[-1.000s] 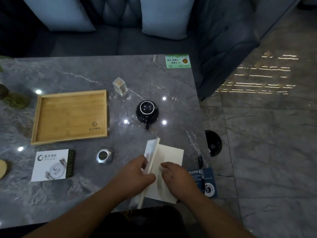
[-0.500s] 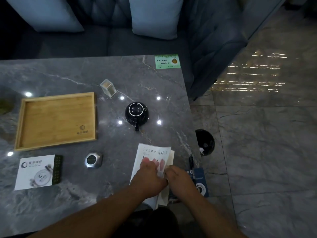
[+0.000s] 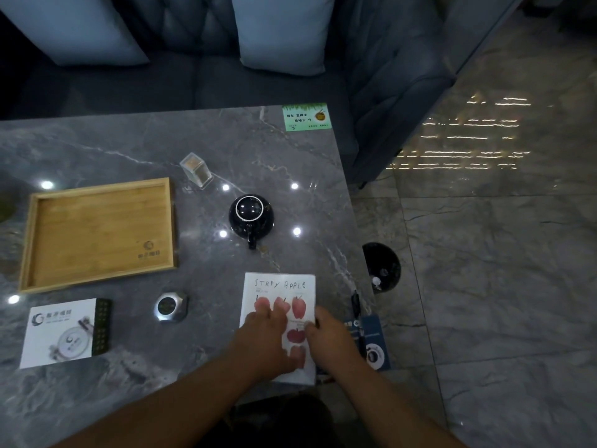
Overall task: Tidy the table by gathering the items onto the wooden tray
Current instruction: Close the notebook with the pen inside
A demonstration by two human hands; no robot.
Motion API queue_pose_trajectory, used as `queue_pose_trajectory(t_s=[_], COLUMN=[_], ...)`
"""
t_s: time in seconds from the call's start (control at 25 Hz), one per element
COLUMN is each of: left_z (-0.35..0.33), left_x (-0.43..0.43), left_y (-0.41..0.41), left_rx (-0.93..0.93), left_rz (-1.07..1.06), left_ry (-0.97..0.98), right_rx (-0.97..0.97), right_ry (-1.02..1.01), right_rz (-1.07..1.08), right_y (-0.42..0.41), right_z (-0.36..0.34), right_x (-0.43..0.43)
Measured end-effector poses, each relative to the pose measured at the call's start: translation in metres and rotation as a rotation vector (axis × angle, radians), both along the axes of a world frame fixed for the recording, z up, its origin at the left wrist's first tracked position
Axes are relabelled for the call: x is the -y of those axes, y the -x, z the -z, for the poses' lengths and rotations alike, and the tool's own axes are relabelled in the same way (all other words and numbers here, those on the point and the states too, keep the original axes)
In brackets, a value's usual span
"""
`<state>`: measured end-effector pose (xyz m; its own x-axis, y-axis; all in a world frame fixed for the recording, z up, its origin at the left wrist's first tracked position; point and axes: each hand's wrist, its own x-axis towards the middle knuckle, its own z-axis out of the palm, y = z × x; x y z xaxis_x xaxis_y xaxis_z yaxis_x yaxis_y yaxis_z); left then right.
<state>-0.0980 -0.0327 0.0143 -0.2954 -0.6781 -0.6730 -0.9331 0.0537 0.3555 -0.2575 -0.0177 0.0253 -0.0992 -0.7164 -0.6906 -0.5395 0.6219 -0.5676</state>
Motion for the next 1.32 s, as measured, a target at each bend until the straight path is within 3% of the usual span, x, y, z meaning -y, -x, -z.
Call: queue_pose_trajectory(t_s=[0.2, 0.36, 0.52, 0.68, 1.32], left_z=[0.011, 0.026, 0.035, 0.029, 0.034], left_x=[-0.002, -0.010, -0.012, -0.002, 0.003], left_y=[-0.026, -0.039, -0.039, -0.029, -0.021], left_rx=[0.047, 0.070, 0.129, 0.105, 0.116], left_rz=[0.279, 0.449, 0.445, 0.311, 0.272], left_ry=[0.299, 0.298, 0.264, 0.293, 0.289], right_rx=[-0.229, -0.316, -0.186, -0.085, -0.010], right_ry=[0.044, 0.083, 0.007, -0.042, -0.017], right_rz=[-0.039, 0.038, 0.106, 0.170, 0.285], right_y=[-0.012, -0.014, -0.009, -0.009, -0.014], right_z=[0.002, 0.005, 0.006, 0.003, -0.016], right_x=[0.004, 0.010, 0.014, 0.011, 0.008])
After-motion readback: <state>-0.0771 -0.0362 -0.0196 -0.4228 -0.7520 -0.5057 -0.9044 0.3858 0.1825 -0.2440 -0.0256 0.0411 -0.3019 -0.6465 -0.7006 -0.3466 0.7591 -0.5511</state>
